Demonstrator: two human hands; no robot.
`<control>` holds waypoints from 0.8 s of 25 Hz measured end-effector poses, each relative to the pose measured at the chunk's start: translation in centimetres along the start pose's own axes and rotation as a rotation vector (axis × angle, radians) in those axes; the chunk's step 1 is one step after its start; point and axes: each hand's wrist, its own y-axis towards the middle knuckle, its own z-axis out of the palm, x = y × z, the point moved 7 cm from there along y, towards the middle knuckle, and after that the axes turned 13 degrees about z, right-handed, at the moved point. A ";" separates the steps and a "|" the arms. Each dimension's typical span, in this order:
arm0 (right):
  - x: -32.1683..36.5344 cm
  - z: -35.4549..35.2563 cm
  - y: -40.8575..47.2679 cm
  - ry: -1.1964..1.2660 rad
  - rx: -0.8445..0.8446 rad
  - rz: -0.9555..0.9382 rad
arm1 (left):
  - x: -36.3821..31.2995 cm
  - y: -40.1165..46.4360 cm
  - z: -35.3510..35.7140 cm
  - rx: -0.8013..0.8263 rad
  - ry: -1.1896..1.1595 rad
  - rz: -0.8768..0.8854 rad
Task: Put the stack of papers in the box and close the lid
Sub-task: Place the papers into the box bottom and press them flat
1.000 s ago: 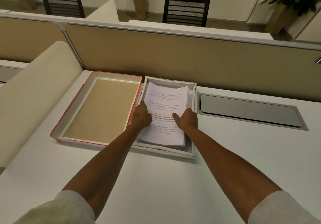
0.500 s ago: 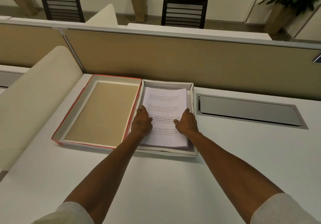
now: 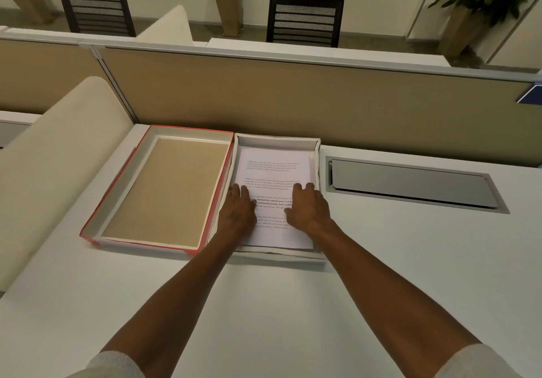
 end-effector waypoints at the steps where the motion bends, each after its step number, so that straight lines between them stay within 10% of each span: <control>1: 0.0 0.4 -0.4 -0.017 -0.014 -0.039 | -0.1 0.0 0.0 0.006 -0.004 -0.002; 20: -0.3 1.0 -6.4 0.067 -0.165 -0.135 | -3.4 -5.3 -2.9 -0.148 0.052 0.196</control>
